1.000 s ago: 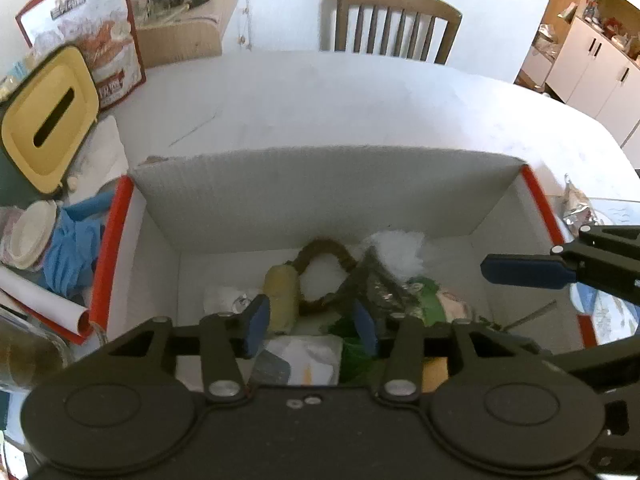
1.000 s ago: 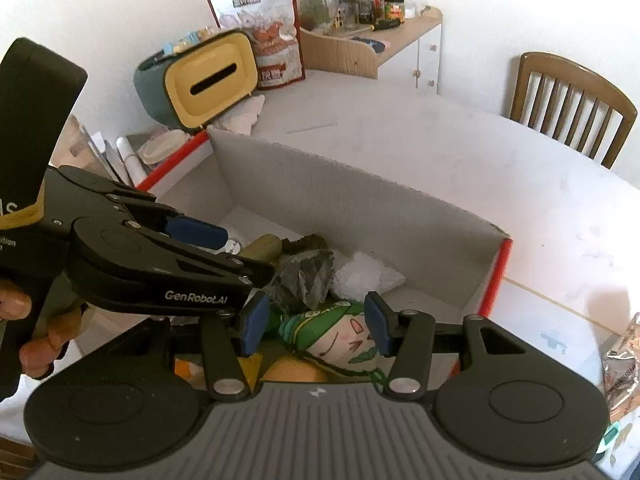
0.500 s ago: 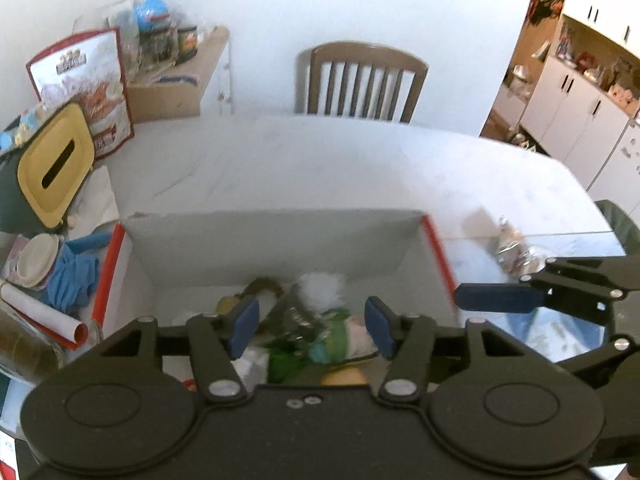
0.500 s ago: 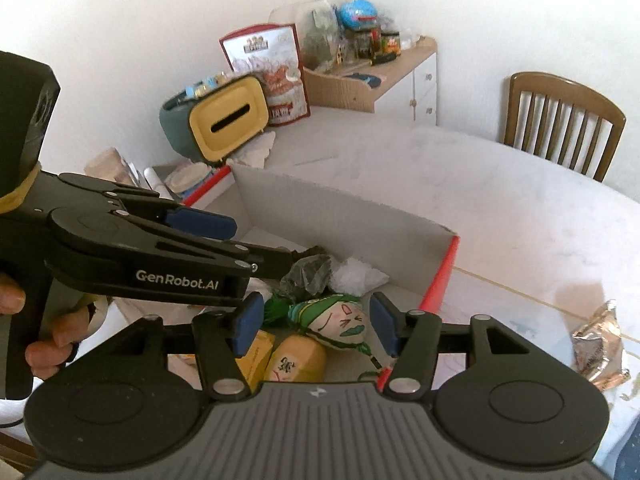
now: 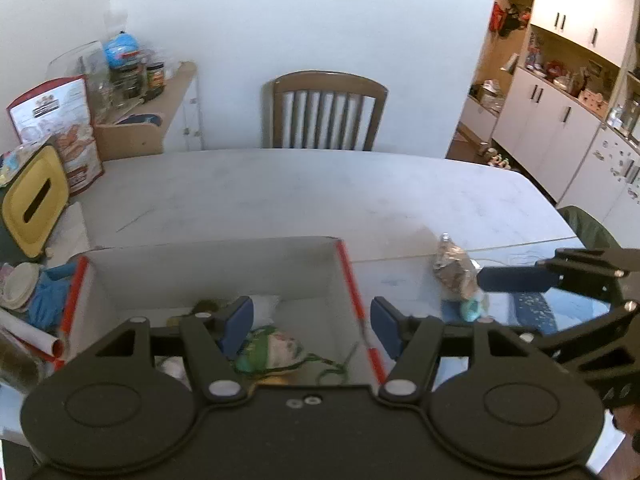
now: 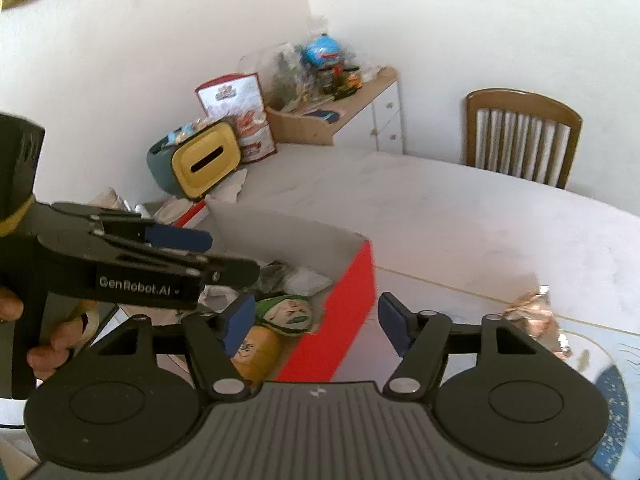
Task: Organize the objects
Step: 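Move both grippers back to the foil snack bag and teal sharpener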
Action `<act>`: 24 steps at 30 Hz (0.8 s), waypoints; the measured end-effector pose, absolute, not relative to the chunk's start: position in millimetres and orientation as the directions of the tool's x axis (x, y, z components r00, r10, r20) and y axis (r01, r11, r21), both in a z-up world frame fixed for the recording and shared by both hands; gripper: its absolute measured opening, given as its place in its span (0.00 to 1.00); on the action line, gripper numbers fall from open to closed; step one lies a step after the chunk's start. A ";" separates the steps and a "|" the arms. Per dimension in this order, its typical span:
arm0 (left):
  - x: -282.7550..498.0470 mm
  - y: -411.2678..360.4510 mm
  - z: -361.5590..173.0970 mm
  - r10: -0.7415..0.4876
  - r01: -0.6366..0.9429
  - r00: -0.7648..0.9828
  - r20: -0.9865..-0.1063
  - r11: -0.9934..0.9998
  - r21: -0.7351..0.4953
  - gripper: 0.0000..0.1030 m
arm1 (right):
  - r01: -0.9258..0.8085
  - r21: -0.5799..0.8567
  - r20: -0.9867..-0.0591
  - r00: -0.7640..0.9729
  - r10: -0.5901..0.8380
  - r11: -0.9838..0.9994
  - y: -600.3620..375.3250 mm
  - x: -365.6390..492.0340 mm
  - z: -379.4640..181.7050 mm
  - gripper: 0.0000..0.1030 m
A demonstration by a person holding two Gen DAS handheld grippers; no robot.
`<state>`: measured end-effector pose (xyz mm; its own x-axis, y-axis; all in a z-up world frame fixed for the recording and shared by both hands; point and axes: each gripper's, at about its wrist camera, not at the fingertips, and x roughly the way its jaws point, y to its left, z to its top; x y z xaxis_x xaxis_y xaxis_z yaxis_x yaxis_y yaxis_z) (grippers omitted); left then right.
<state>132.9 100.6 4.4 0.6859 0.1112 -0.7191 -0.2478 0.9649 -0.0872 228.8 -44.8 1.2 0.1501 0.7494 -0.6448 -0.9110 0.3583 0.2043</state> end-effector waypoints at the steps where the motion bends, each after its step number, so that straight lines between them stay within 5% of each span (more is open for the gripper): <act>1: 133.1 95.9 4.9 0.109 -0.242 0.687 -0.718 0.966 -0.085 0.63 | -0.909 0.204 -0.640 0.158 0.752 0.364 -51.4 231.8 3.2 0.67; 24: 189.9 -7.6 -9.3 0.022 -0.095 0.717 -0.697 0.993 -0.066 0.92 | -0.820 0.225 -0.636 0.285 0.717 0.526 -168.1 331.1 -6.0 0.77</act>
